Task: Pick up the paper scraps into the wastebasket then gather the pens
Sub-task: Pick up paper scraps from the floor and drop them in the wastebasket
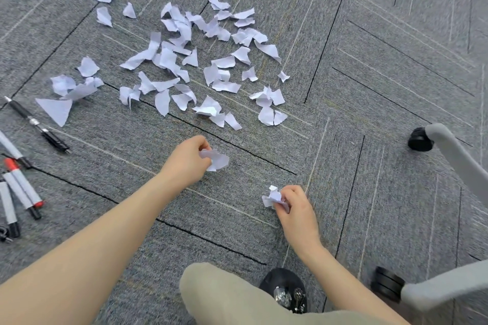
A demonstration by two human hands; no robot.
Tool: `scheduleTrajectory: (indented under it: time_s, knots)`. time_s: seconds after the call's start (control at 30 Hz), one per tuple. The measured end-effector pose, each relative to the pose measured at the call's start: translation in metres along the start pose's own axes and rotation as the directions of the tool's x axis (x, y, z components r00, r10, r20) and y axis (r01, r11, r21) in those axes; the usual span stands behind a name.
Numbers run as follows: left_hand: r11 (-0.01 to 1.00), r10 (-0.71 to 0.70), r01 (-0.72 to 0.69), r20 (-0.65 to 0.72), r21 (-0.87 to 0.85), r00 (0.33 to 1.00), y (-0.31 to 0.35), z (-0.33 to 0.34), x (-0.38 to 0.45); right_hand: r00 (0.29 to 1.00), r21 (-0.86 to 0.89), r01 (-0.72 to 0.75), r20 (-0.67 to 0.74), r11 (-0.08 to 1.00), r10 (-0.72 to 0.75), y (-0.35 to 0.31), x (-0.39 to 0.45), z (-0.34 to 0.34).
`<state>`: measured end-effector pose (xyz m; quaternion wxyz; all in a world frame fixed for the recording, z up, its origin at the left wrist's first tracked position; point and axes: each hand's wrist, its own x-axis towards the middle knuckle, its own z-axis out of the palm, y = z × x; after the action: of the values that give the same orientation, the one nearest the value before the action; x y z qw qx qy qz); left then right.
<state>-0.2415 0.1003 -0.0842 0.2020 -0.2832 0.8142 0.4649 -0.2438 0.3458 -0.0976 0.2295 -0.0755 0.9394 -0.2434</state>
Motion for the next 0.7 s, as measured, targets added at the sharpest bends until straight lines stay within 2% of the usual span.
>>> scheduleTrajectory:
  time_s: [0.13,0.23,0.4,0.5,0.63,0.7]
  knots:
    - [1.0,-0.012,0.012,-0.025,0.002,1.0,-0.005,-0.004,0.001,1.0,0.018,-0.005,-0.009,1.0,0.005,0.0,-0.001,0.002]
    - [0.999,-0.028,0.029,-0.045,0.025,0.999,-0.012,-0.008,-0.001,0.999,0.06,0.013,0.041,0.998,-0.016,-0.004,0.001,-0.003]
    - [0.999,-0.043,0.045,-0.056,0.027,0.997,-0.018,-0.015,-0.004,0.985,-0.113,0.15,0.107,0.982,-0.138,-0.002,0.005,-0.006]
    - [0.999,-0.022,0.025,-0.072,0.041,0.997,-0.018,-0.023,-0.007,0.993,-0.054,0.093,0.081,0.994,-0.088,-0.005,0.008,-0.004]
    - [0.997,0.012,-0.008,-0.056,0.078,0.998,-0.015,-0.046,-0.015,0.996,0.095,-0.079,0.054,0.992,0.074,-0.017,0.018,-0.003]
    - [0.996,0.034,-0.029,-0.064,0.081,0.997,-0.013,-0.074,-0.016,0.995,0.175,-0.078,0.076,0.981,0.065,-0.04,0.029,-0.009]
